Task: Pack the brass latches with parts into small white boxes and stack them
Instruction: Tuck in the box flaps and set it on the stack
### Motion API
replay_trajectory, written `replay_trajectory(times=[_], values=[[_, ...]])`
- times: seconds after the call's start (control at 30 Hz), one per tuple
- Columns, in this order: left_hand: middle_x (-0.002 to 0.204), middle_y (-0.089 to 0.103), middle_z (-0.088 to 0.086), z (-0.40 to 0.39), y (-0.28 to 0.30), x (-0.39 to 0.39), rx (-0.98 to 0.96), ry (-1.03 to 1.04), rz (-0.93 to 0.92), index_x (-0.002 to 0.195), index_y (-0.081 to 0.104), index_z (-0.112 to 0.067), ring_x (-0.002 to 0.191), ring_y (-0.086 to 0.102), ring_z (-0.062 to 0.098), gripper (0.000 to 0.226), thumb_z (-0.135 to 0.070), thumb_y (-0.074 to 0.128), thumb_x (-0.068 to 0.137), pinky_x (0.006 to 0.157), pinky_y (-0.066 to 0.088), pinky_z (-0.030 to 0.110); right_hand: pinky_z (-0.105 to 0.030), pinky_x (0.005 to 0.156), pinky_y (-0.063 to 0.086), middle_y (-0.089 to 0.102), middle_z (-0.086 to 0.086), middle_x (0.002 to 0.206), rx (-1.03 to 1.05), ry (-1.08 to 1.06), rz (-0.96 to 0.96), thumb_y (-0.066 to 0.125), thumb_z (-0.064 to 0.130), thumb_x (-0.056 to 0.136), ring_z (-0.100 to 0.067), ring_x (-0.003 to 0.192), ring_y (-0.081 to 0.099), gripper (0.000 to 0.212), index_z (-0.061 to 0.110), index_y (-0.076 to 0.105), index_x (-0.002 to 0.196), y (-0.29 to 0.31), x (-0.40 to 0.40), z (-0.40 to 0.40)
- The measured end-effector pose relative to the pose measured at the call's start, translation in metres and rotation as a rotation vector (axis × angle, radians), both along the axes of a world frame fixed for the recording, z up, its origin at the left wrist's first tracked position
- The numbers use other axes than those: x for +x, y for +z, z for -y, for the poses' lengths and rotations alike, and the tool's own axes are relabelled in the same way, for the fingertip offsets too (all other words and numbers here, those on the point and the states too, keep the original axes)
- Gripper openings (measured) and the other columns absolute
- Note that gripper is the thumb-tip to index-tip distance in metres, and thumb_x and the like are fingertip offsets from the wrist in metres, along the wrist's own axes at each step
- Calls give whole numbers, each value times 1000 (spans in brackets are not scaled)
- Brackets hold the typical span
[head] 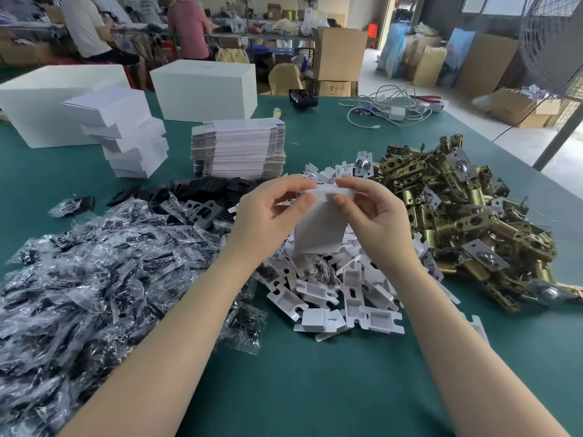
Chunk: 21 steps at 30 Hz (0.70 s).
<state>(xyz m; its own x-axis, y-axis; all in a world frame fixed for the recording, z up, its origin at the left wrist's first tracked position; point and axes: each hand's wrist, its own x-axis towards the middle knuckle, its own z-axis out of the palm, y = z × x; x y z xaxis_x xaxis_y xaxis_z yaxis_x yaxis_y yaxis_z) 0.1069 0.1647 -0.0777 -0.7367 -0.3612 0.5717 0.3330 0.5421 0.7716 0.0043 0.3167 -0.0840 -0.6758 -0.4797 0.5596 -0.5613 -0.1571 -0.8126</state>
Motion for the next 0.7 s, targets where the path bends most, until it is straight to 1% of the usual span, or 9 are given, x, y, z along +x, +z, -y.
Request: replay_trajectory(times=[0.07,0.1,0.17,0.23,0.33,0.4,0.5,0.63,0.7], values=[[94,68,-33,-2,2,-1,40,10,-10,103,66,-43,89,66,-5,23,-21,66,96,74,49,10,-14,78,49,68,19,96,-39,-23,13,69,17,91,0,87,64,23,37,66,103,3,3,2],[94,69,-30,-4,2,-2,66,12,-13,102,67,-42,90,66,-4,22,-20,66,96,75,50,11,-15,76,48,68,16,94,-52,-32,7,68,16,92,-1,85,63,23,37,66,102,4,4,3],[95,72,-22,-6,2,-3,122,6,-28,102,69,-36,90,67,-2,21,-16,67,95,77,51,13,-19,76,49,69,9,94,-66,-29,12,67,13,93,-6,84,63,22,34,67,99,5,7,4],[94,72,-18,-6,2,-3,155,-7,-39,101,71,-30,88,68,-2,19,-13,69,93,77,51,13,-20,76,50,70,8,92,-72,-13,31,67,10,92,-5,83,64,22,32,68,97,6,8,3],[84,72,-22,-4,1,-1,146,-31,-26,101,72,-23,72,64,-8,17,-9,70,92,68,48,7,-17,75,49,70,8,91,-50,-5,32,68,11,91,-3,83,64,19,30,69,95,6,6,0],[86,72,-19,-2,1,0,125,-43,-22,101,72,-18,67,61,-12,16,-6,70,91,65,46,5,-19,79,50,71,8,93,-40,6,15,69,11,91,-6,88,66,20,31,69,94,4,5,-1],[100,71,-12,-1,2,0,83,-41,-30,100,72,-17,71,61,-12,16,-4,70,90,66,46,5,-22,86,51,69,14,100,-38,14,-29,68,8,90,-8,98,66,25,33,68,92,2,3,-2],[103,72,-9,0,0,-1,72,-35,-31,101,74,-14,74,62,-11,15,-4,71,90,68,46,5,-22,88,51,67,15,104,-14,-7,-90,68,11,90,-7,103,65,26,38,66,93,0,1,-3],[104,72,-12,1,0,-1,64,-38,-41,100,74,-18,84,67,-6,17,-5,72,89,74,50,8,-23,88,51,65,15,105,-18,-23,-111,68,16,89,-8,104,64,22,38,66,93,0,1,-3]])
